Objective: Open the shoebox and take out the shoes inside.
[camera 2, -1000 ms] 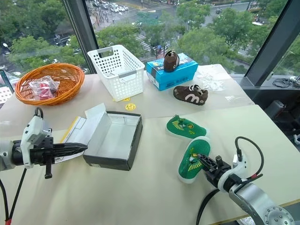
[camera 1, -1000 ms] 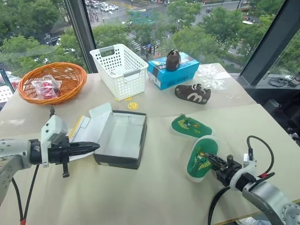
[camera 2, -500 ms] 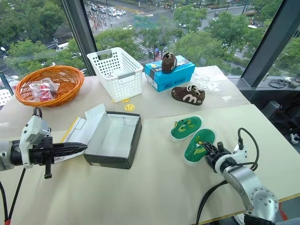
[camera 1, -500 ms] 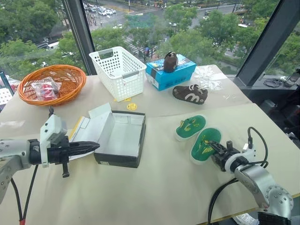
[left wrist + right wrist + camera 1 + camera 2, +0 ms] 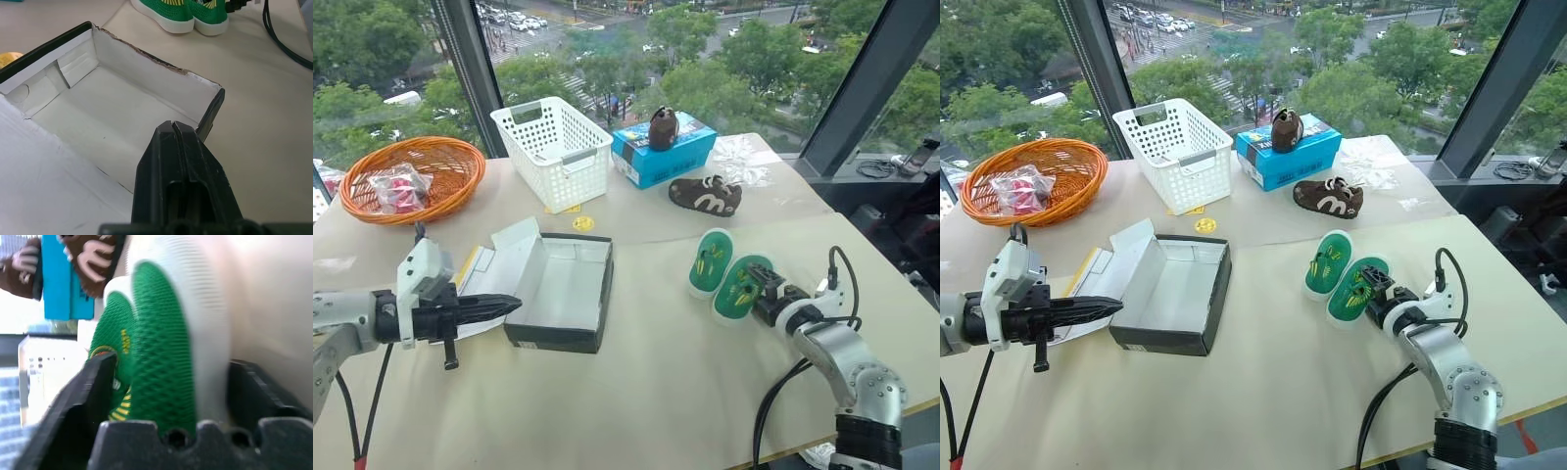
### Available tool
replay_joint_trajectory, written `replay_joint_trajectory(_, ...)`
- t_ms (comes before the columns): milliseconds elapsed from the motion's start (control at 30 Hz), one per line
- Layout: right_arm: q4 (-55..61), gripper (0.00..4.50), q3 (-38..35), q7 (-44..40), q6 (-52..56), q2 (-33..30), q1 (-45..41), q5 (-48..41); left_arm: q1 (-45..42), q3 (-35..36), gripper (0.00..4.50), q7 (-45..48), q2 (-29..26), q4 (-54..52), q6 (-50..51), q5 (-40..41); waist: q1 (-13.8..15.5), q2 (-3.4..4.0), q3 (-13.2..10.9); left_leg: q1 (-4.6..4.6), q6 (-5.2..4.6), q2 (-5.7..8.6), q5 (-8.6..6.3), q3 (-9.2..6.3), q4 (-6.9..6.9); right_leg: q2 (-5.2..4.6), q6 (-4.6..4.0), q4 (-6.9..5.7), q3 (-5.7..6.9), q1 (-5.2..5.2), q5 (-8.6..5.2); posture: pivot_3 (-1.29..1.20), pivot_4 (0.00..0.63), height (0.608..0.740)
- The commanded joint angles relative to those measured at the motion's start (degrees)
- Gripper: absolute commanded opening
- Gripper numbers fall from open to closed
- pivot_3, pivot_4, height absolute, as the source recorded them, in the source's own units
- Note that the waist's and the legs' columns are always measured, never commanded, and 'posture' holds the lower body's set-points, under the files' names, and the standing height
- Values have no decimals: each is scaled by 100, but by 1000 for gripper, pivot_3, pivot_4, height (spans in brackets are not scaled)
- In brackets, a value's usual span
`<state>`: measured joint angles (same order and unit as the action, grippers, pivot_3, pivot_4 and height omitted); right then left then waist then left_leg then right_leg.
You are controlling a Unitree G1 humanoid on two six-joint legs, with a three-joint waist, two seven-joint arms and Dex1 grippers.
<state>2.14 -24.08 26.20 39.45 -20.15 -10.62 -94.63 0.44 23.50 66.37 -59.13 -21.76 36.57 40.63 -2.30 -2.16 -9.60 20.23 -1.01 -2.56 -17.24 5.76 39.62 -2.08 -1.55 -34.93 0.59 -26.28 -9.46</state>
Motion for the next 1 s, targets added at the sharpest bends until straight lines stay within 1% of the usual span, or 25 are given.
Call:
replay_joint_trajectory(33, -17, 4125, -87, -175, 268, -464, 293, 497, -71, 75, 0, -6, -14, -76, -19, 70, 41, -1, 1, 0, -2, 3, -1, 0, 0, -3, -1, 2, 0, 0, 0, 0, 150, 731)
replay_joint_trajectory(67, 32, 4125, -111, -280, 336, -587, 355, 560, -74, 74, 0, -4, -13, -66, -26, 66, 75, -1, 1, -2, -6, 6, -3, -1, 1, -6, -1, 5, 2, -1, -2, 0, 150, 731)
replay_joint_trajectory(100, 114, 4125, -138, -538, 479, -844, 526, 692, -68, 62, 0, -1, -25, -46, -37, 34, 132, -1, 1, -2, -10, 8, -6, -1, 2, -9, -2, 7, 2, -4, -5, 0, 150, 731)
replay_joint_trajectory(233, 45, 4125, -556, -1264, 894, -1425, 1149, 471, -60, 48, 0, 38, -48, 11, -67, -15, 295, 1, 3, 4, -36, 36, -21, -13, -1, -21, 40, 5, 3, -7, -32, 0, 150, 731)
replay_joint_trajectory(333, -105, 4125, -746, -1472, 901, -1618, 1223, 573, -57, 27, 0, 61, -65, 42, -95, -61, 309, 0, 3, 9, -65, 59, -41, -14, -1, -43, 69, 6, 3, -6, -47, 0, 150, 731)
replay_joint_trajectory(433, -382, 4125, -938, -1551, 844, -1804, 1093, 707, -105, 1, 0, 70, -55, 53, -79, -29, 297, -1, 3, 15, -96, 70, -61, 0, 10, -55, 88, 16, -8, -1, -54, 0, 150, 731)
replay_joint_trajectory(533, -445, 4125, -991, -1589, 823, -1885, 920, 824, -148, -39, 0, 74, -51, 80, -80, -30, 301, -1, 3, 23, -116, 82, -72, 5, 19, -61, 102, 29, -21, 1, -54, 0, 150, 731)
replay_joint_trajectory(633, -424, 4125, -1024, -1627, 874, -1936, 537, 855, -172, -58, 0, 85, -56, 101, -84, -29, 283, 0, 3, 29, -120, 82, -75, 7, 18, -59, 109, 39, -24, 0, -50, 0, 150, 731)
replay_joint_trajectory(767, -502, 4125, -870, -1653, 1021, -1922, 66, 989, -176, -68, 0, 74, -51, 96, -86, -34, 194, 4, 1, 28, -118, 78, -76, 12, 14, -51, 110, 33, -32, -3, -49, 0, 150, 731)
replay_joint_trajectory(1000, -983, 4125, -558, -1756, 1105, -1497, -581, 1433, -133, -20, 0, 36, -42, 29, -52, -16, 148, 4, 1, 18, -117, 77, -75, 14, 14, -50, 108, 17, -34, -3, -49, 0, 150, 731)
